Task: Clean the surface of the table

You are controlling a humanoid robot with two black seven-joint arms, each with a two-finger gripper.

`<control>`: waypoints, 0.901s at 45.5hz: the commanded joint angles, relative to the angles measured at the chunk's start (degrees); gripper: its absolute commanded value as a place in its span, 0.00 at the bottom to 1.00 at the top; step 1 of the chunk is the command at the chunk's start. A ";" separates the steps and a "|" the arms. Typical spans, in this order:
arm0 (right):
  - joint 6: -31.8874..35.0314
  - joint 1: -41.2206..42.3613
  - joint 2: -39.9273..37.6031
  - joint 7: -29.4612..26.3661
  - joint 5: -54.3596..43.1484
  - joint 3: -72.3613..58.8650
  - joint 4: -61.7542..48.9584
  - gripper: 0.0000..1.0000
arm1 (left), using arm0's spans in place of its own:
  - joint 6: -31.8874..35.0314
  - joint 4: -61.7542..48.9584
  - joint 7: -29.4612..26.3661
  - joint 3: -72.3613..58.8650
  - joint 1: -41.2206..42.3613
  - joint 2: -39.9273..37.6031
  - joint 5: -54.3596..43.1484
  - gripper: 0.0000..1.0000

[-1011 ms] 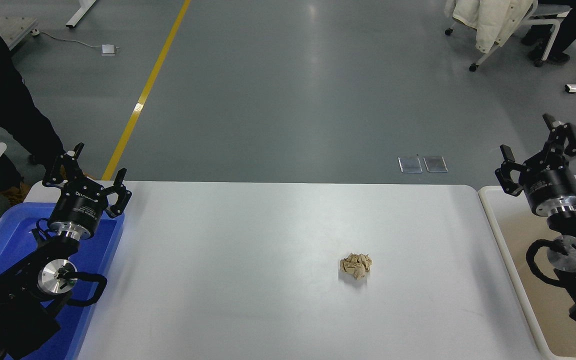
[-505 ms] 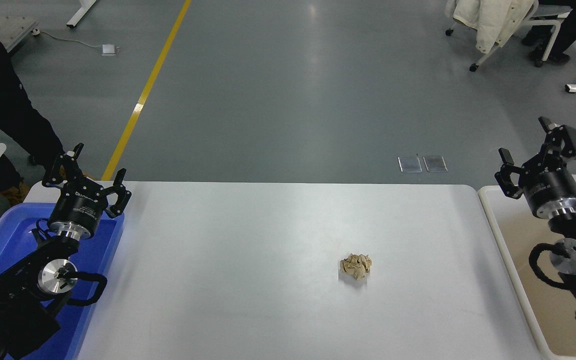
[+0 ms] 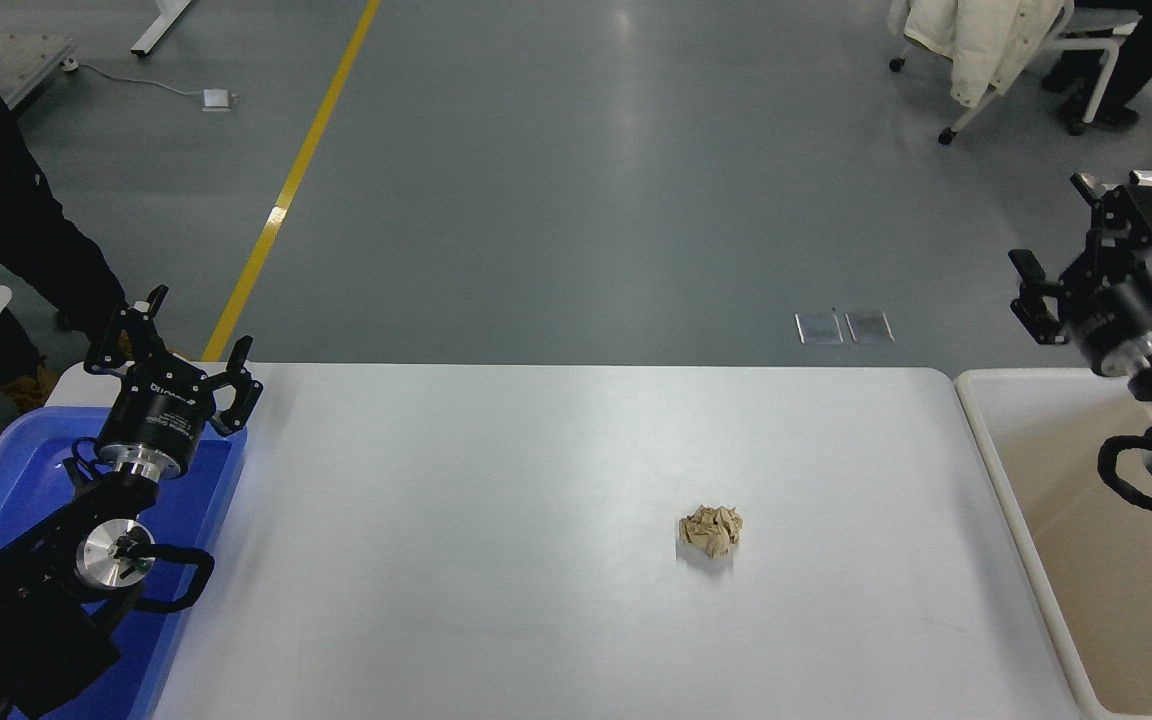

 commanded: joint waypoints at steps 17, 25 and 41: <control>0.36 29.46 12.78 -0.02 -32.09 -46.15 0.32 0.99 | 0.04 0.00 0.00 0.00 0.00 -0.01 -0.03 1.00; 0.53 31.40 20.78 0.51 -43.09 -52.21 0.59 0.99 | -0.04 0.00 0.00 0.00 0.00 -0.01 -0.03 1.00; 0.62 33.42 33.70 2.71 -46.61 -67.68 0.67 0.99 | -0.04 0.00 0.00 0.00 0.00 -0.01 -0.03 1.00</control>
